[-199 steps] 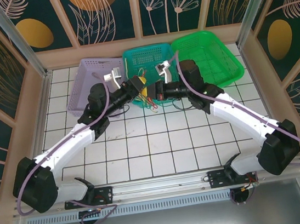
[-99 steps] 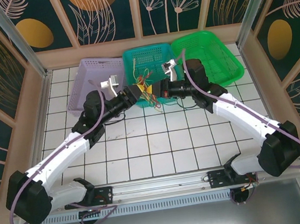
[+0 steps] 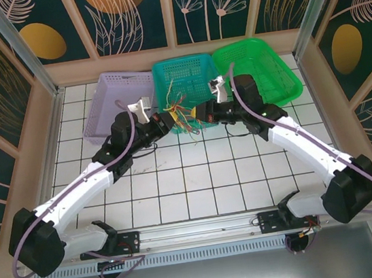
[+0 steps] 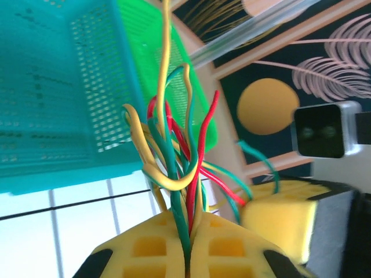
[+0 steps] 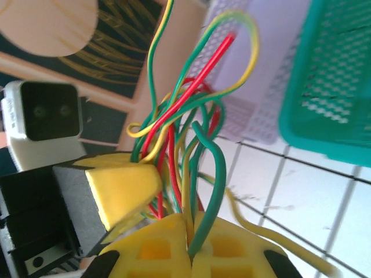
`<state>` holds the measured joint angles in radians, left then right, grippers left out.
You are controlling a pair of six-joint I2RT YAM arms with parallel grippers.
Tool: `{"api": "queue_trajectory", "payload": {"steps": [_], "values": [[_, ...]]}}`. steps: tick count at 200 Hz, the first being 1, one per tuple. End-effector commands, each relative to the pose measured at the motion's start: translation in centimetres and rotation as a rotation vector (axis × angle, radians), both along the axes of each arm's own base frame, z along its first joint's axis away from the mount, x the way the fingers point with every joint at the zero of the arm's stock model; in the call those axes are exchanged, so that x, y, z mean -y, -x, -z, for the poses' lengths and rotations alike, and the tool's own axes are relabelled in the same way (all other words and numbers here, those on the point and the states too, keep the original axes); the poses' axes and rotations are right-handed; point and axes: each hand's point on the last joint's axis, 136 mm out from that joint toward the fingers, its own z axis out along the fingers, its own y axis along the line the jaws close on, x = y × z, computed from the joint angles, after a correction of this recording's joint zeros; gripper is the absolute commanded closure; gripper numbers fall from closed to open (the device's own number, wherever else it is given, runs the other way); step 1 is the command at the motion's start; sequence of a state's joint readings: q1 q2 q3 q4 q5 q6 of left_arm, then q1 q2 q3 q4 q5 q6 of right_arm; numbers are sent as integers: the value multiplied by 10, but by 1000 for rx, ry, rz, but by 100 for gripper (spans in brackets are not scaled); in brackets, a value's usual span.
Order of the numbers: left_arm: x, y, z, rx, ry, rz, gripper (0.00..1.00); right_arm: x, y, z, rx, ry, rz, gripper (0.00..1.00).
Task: Untangle the cables
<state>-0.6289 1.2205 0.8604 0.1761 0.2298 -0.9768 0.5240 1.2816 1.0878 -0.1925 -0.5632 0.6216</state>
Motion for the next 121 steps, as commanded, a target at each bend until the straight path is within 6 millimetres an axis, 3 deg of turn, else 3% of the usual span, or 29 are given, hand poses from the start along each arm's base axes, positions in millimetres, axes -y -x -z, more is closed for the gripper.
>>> {"api": "queue_trajectory", "payload": {"steps": [1,39,60,121], "values": [[-36,-9,11,6,-151,-144,100,35,-6,1,60,132,118,100],[-27,-4,7,19,-101,-96,100,22,-3,10,34,109,78,100],[-32,-7,8,28,-151,-111,100,27,-4,11,55,134,101,100],[-57,2,34,-26,-292,-169,100,72,-4,16,97,255,288,100]]}}
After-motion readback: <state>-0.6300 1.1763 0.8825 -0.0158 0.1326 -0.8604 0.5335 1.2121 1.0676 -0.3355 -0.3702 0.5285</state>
